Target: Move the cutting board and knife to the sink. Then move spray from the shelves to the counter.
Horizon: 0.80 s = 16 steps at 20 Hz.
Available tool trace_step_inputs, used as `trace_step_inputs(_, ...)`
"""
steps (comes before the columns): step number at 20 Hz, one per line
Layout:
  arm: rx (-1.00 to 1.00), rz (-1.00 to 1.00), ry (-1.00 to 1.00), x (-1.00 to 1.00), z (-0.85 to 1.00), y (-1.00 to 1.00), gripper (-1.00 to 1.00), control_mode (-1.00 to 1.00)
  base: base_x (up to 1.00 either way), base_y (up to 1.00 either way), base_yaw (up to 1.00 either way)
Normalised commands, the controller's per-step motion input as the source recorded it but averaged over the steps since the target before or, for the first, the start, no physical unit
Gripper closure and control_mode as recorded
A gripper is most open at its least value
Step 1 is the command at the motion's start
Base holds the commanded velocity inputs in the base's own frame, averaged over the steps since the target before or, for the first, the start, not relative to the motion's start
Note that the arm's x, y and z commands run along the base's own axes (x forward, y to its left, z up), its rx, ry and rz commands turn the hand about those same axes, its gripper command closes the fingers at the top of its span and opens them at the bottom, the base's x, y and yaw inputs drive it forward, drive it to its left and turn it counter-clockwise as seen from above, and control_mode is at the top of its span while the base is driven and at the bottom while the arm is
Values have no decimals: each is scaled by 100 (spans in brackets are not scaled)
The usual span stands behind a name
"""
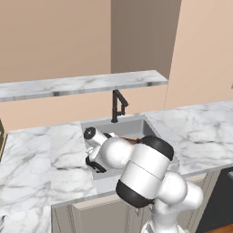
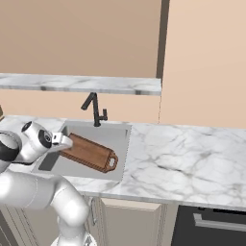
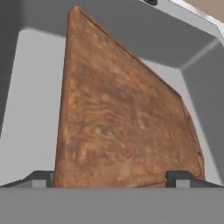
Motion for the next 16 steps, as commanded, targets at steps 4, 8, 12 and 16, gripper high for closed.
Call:
trace_step_inputs(4, 17, 0, 0, -1, 5, 2, -100, -100, 0, 0, 0)
trace_step_inputs(8, 14, 2, 0, -15, 19, 0, -100, -100, 0, 0, 0)
trace_step_inputs(12, 8, 5, 0, -13, 29, 0, -100, -100, 0, 0, 0)
trace_step_inputs(16, 4, 5, 0, -26, 28, -15, -100, -100, 0, 0, 0)
